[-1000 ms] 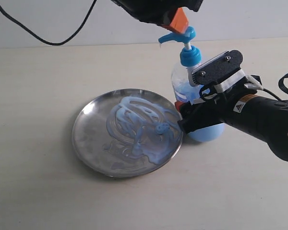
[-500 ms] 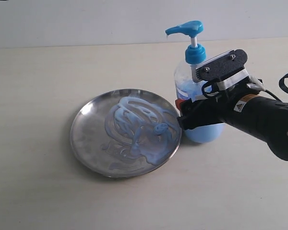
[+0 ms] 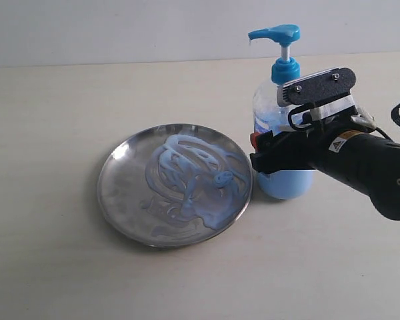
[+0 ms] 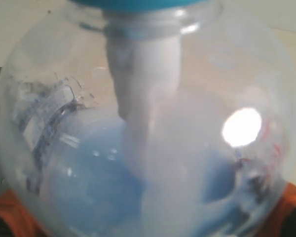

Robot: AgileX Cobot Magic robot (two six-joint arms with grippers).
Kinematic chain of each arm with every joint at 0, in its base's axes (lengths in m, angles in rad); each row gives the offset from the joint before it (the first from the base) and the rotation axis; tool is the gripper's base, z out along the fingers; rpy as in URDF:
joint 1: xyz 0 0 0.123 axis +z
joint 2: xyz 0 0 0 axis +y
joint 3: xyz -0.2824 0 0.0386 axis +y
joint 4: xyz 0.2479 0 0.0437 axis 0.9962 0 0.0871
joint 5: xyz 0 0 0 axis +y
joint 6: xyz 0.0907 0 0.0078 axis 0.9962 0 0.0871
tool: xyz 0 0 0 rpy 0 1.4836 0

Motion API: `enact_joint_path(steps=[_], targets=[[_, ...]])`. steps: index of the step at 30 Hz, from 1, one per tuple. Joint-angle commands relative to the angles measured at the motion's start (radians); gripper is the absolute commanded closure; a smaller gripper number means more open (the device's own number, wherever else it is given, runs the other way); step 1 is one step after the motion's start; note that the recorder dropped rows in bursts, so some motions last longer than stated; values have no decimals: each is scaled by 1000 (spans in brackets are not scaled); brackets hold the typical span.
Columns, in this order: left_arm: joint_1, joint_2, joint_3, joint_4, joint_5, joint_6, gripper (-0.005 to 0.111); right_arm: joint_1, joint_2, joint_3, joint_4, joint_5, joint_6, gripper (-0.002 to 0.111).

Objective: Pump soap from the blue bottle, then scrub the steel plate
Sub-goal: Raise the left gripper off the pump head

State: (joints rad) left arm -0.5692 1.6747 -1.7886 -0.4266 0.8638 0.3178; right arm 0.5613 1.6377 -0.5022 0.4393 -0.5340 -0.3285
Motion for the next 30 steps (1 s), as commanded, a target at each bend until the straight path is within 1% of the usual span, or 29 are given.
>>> enact_joint_path(steps=[1, 7, 15, 21, 26, 30], targets=[[4, -14, -4, -1, -8, -62, 107, 1, -18, -14, 7, -251, -1, 108], [4, -14, -4, 1, -7, -140, 107, 1, -18, -14, 31, -268, 1, 108], [4, -14, -4, 6, -7, -173, 107, 1, -18, -14, 31, -307, 68, 108], [4, -14, -4, 93, -7, -224, 107, -46, -18, -14, 33, -310, 68, 108], [4, -14, -4, 110, -7, -224, 107, -77, -18, -14, -54, -312, 123, 108], [4, -14, -4, 131, -7, -226, 107, -110, -16, -14, -59, -310, 142, 108]])
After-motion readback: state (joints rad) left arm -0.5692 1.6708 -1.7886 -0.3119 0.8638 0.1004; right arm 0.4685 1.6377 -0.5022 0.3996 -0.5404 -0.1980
